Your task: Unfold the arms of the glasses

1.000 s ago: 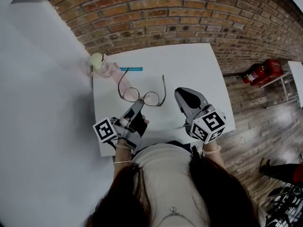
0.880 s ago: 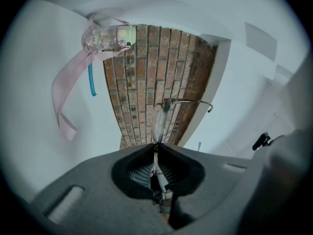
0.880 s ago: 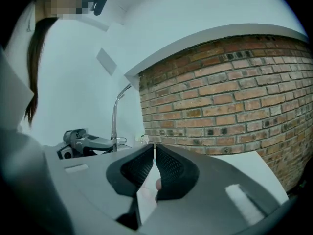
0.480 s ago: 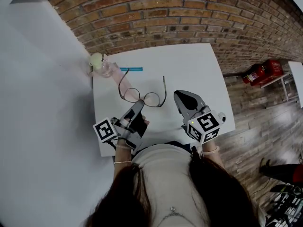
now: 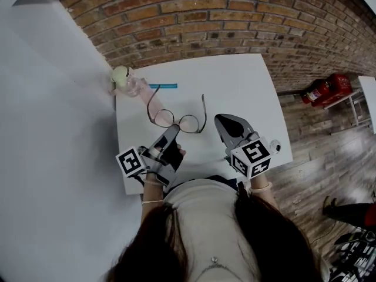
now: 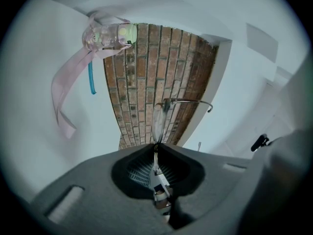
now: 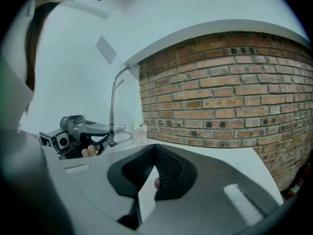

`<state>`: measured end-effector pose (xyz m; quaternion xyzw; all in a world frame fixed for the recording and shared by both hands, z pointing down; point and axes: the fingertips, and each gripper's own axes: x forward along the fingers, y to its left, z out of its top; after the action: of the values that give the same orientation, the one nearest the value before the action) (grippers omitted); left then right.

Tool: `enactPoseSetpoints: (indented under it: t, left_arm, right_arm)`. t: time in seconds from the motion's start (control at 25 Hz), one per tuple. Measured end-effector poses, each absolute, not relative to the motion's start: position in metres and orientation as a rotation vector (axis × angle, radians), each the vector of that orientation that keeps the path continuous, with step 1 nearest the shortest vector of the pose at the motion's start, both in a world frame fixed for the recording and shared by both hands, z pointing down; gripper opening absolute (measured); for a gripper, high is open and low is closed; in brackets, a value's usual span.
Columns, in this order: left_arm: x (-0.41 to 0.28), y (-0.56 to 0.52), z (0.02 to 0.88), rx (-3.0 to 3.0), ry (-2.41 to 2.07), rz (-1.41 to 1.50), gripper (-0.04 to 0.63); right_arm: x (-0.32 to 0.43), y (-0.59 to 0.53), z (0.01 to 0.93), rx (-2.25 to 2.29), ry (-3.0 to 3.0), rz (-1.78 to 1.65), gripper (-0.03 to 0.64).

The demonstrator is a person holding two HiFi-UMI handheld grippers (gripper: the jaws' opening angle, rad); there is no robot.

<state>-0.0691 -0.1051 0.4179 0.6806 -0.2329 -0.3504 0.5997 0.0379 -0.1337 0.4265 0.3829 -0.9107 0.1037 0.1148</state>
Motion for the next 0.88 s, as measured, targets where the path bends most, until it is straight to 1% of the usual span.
enactPoseSetpoints:
  t: [0.88]
  left_arm:
    - [-0.0657,-0.1039,0.4157,1.583,-0.537,-0.805,0.021]
  right_arm:
    - [0.0426,-0.1338,0.4212,1.134,-2.682,0.319,0.005]
